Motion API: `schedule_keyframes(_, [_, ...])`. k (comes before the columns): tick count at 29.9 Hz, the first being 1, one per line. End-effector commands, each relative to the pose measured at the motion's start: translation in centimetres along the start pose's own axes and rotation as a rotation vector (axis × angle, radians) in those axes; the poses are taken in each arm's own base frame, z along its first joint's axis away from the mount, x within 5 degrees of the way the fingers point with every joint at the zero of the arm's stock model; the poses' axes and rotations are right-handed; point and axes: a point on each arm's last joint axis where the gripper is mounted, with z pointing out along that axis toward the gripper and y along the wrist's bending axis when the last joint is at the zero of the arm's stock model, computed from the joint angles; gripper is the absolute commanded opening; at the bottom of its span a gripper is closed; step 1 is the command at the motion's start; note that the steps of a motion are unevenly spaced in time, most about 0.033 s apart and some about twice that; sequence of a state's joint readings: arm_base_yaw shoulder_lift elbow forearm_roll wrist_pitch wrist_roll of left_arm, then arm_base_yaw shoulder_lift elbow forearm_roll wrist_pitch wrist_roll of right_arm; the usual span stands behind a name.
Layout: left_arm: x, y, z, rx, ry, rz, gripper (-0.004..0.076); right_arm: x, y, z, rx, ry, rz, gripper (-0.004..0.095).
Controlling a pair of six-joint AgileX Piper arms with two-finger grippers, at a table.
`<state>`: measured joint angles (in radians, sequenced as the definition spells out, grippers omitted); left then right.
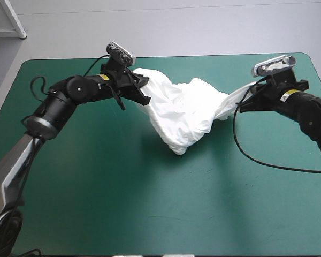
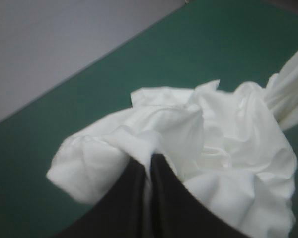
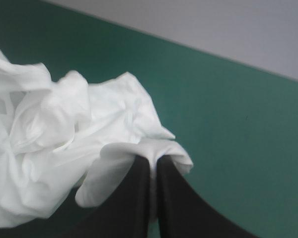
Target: Fold the cloth
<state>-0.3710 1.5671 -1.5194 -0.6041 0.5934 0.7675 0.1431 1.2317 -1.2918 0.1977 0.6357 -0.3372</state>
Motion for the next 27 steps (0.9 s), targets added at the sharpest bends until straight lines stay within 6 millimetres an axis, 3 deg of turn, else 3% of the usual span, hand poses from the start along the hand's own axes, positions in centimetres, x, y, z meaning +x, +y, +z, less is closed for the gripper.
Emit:
schedule_keyframes(1, [-5.2, -1.1, -7.1, -0.062, -0.239, 0.031, 0.0019, -5.1, -0.2, -5.8, 0.04, -0.244, -0.055, -0.0004])
schedule_keyframes(8, [-10.1, -3.1, -17.8, -0.179, -0.466, 0.151, 0.0019, -9.6, 0.0, -13.9, 0.097, -0.454, -0.143, -0.0004])
schedule_keyframes(16, [-12.4, -4.8, -30.4, -0.474, -0.611, 0.292, 0.0019, -11.1, 0.6, -23.1, 0.183, -0.697, -0.193, -0.0004])
schedule_keyframes(21, [-13.0, -6.4, -35.5, -0.51, -0.716, 0.318, 0.0019, -10.9, 1.5, -28.5, 0.206, -0.839, -0.225, -0.0004])
schedule_keyframes(27, [-13.3, -7.7, -39.8, -0.552, -0.817, 0.343, 0.0019, -10.1, 2.3, -33.9, 0.238, -0.97, -0.259, -0.0004])
